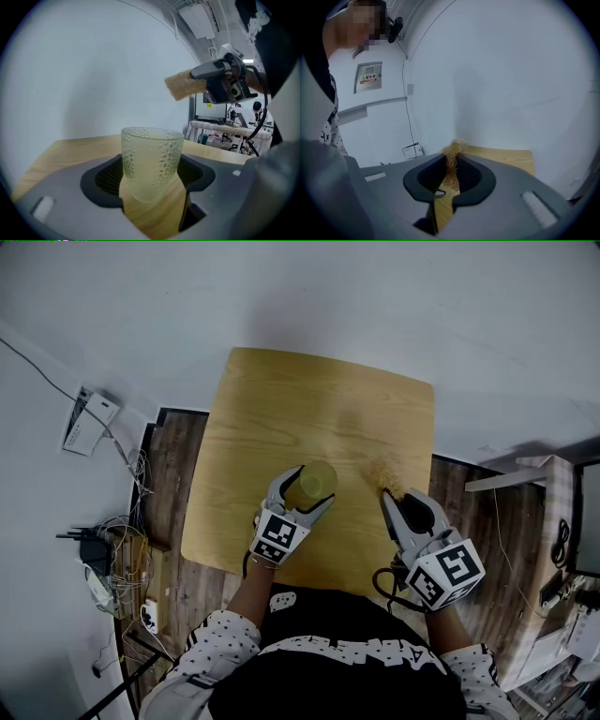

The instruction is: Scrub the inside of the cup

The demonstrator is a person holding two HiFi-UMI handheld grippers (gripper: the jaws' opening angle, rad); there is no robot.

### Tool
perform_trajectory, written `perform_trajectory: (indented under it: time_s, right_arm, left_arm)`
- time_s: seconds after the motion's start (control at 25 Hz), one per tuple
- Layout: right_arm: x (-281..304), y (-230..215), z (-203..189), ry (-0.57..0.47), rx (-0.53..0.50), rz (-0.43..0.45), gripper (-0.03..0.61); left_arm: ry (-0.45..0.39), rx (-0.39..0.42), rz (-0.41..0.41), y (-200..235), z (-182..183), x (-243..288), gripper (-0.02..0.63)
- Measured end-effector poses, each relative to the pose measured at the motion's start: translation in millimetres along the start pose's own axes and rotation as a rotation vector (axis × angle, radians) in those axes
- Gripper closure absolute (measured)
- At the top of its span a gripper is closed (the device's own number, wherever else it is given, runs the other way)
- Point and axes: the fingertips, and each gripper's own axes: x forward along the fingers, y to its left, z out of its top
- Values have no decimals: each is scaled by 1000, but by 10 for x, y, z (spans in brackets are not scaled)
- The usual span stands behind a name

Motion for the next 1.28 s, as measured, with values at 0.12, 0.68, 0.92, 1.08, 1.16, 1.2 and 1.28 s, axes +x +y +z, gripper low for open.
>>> perform_trajectory:
  time_s: [0.12, 0.68, 0.92, 1.08, 1.16, 1.2, 1.28]
  right_arm:
    - [6, 46, -22, -4, -3, 14, 515]
    - [-72, 452, -161, 21, -67, 174, 518]
    - [-146, 708, -265, 69, -136, 277, 518]
    - [-204, 834, -373, 127, -230, 318, 520]
    - [-236, 885, -439, 158, -283, 338, 520]
    - [-251, 901, -466, 172, -304, 345, 519]
    - [-280, 935, -496, 189, -329, 358, 519]
  left_arm:
    - [12, 40, -2, -44, 43, -67, 258]
    - [130, 282, -23, -342, 489, -513, 258]
    - [188, 382, -25, -523, 581, -654, 258]
    - [226, 382, -16, -591, 580, -729, 258]
    - [236, 386, -19, -641, 586, -748, 258]
    - [239, 398, -21, -670, 594, -755, 258]
    - [245, 432, -21, -717, 614, -771, 258]
